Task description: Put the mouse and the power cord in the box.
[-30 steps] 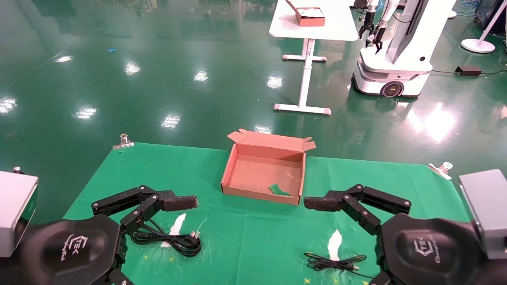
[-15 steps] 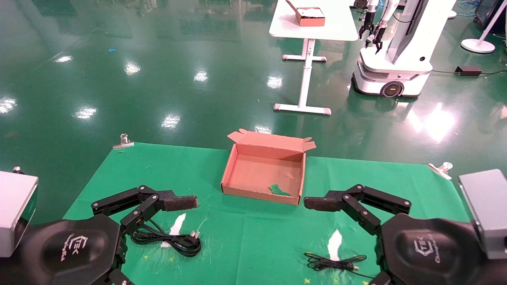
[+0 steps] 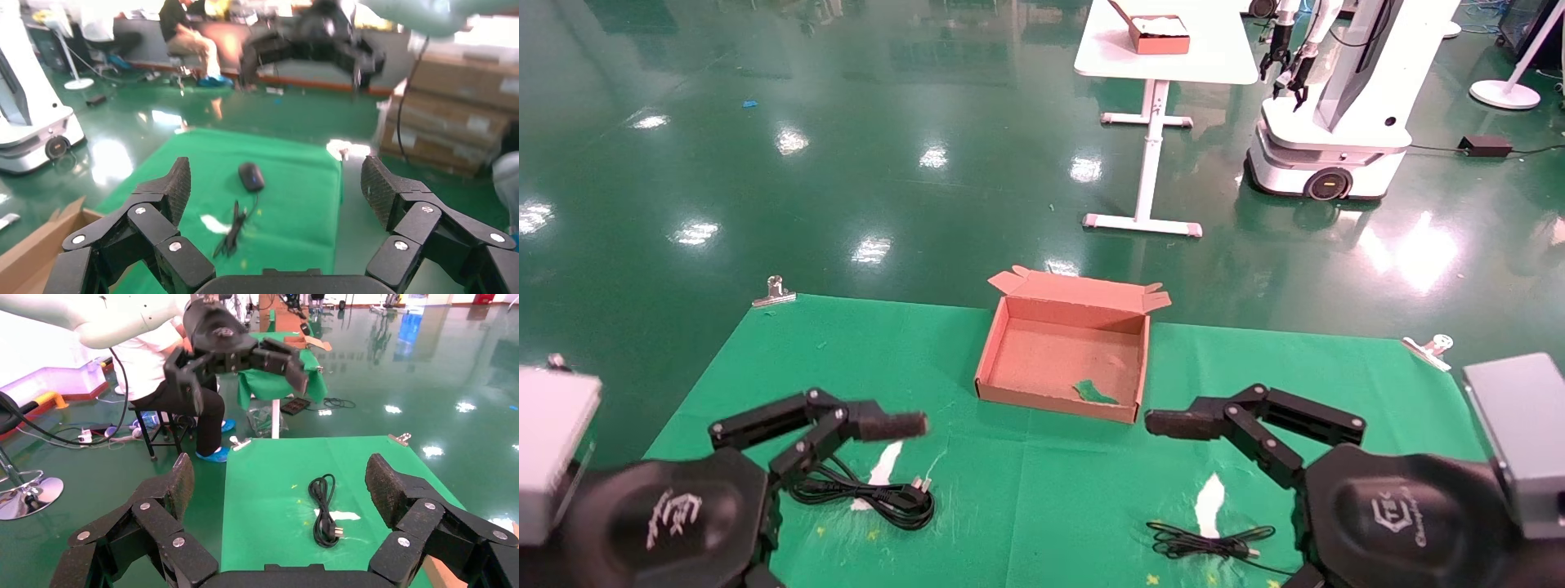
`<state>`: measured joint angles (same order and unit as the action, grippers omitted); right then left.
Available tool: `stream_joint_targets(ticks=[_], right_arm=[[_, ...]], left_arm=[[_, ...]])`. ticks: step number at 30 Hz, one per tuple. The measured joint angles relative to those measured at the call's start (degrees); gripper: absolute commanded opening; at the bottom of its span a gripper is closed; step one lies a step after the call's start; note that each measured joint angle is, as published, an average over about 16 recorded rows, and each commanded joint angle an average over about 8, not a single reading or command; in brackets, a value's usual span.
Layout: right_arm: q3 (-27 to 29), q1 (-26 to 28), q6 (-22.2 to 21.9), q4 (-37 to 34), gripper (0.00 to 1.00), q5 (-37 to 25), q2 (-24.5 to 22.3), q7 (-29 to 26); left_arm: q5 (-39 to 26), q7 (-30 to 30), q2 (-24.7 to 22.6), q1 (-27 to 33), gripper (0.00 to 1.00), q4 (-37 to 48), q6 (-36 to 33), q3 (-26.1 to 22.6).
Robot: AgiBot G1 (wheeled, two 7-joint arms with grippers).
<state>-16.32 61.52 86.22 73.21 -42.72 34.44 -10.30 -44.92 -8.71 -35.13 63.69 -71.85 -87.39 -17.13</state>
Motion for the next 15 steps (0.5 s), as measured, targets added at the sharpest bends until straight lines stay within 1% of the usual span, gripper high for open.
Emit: stream_joint_targets(ticks=[8,11,15], right_arm=[[-1.48,0.5,2.34,-1.45,1.0,-3.04,-1.97,2.59],[-2.7,1.45,3.29,-1.99,1.0,-4.53,-2.99,4.16],[-4.98,3.4,4.3,-2.57,1.0,-6.47,-4.24,6.39]], left_arm=[[-6.88,4.56,0.12,6.82,1.0,2.52,-2.37,-3.36],[-8.46,5.76,1.37,9.46,1.0,2.57,-2.97,-4.91],[-9.04,6.77,4.33,11.55,1.0,1.42,-3.29,-6.97]])
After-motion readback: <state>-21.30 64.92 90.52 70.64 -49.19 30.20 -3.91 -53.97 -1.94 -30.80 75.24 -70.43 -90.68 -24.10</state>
